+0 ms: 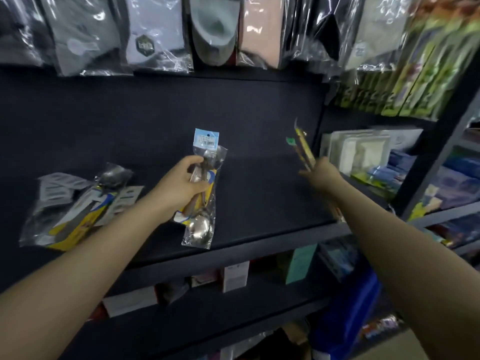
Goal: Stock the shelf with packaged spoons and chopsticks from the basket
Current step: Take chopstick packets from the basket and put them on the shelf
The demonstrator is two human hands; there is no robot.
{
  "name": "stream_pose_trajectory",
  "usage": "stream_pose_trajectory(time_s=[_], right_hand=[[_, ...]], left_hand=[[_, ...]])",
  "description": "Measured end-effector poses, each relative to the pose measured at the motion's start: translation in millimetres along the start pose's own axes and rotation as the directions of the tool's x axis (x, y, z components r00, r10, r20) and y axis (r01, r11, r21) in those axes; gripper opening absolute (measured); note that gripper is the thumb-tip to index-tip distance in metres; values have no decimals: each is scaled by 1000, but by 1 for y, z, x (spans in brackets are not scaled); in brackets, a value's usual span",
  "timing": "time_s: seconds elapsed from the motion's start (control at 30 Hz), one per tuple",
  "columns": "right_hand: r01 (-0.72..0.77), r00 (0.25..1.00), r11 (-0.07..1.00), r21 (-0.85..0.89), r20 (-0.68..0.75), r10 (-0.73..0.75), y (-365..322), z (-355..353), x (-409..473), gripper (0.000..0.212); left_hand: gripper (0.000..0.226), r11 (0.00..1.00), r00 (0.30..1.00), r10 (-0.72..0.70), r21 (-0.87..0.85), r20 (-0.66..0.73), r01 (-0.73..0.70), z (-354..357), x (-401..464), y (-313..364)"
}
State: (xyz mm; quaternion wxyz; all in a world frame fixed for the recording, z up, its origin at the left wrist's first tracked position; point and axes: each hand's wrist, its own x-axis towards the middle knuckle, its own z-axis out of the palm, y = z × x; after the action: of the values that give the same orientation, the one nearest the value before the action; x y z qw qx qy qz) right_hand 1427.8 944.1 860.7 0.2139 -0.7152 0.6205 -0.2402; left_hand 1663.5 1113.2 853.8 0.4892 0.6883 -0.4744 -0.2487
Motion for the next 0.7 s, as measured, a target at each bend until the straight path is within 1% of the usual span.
stream_pose_trajectory(time_s=[0.03, 0.07, 0.13, 0.23, 0.3, 0.37, 0.4, 0.47, 0.5, 0.53, 0.6, 0.63, 0.7], right_hand=[[36, 999, 991, -129, -25, -39, 1, -1, 13, 49], [66, 997, 976, -209, -26, -73, 5, 0, 26, 46], [109, 994, 941, -321, 28, -105, 11, 5, 46, 42], [180, 980, 877, -445, 163, -118, 18, 20, 65, 47], [268, 963, 843, -466, 154, -221, 8, 29, 64, 50], [409, 911, 819, -403, 126, -393, -12, 38, 55, 46], [501, 863, 793, -346, 130, -488, -25, 44, 47, 43], [685, 729, 704, -188, 179, -661, -52, 55, 25, 32], [752, 657, 650, -108, 202, -727, -64, 60, 12, 26], [797, 597, 602, -52, 221, -771, -76, 68, -1, 22], [848, 511, 530, 5, 253, -821, -96, 79, -28, 20], [863, 481, 504, 27, 262, -837, -105, 84, -42, 20], [877, 440, 474, 84, 258, -860, -120, 90, -65, 20]], left_hand=[[52, 1000, 1000, -12, -2, -5, 12, 7, 5, 4], [52, 1000, 1000, -23, -12, -15, 23, 15, 9, 8], [54, 999, 998, -39, -37, -40, 37, 29, 17, 12], [59, 998, 994, -67, -28, -89, 64, 40, 23, 14], [62, 998, 990, -66, 2, -124, 67, 37, 21, 13], [60, 994, 983, -39, 96, -181, 57, 24, 13, 10], [57, 984, 976, -22, 166, -216, 59, 14, 7, 8], [52, 954, 958, 2, 289, -286, 85, -12, -7, 2], [50, 940, 947, 8, 325, -323, 103, -26, -15, -2], [47, 926, 934, 18, 358, -357, 119, -40, -21, -7], [43, 869, 908, 22, 457, -419, 191, -66, -33, -16], [45, 836, 900, 16, 499, -436, 227, -77, -35, -22], [50, 795, 909, -12, 548, -416, 261, -99, -36, -33]])
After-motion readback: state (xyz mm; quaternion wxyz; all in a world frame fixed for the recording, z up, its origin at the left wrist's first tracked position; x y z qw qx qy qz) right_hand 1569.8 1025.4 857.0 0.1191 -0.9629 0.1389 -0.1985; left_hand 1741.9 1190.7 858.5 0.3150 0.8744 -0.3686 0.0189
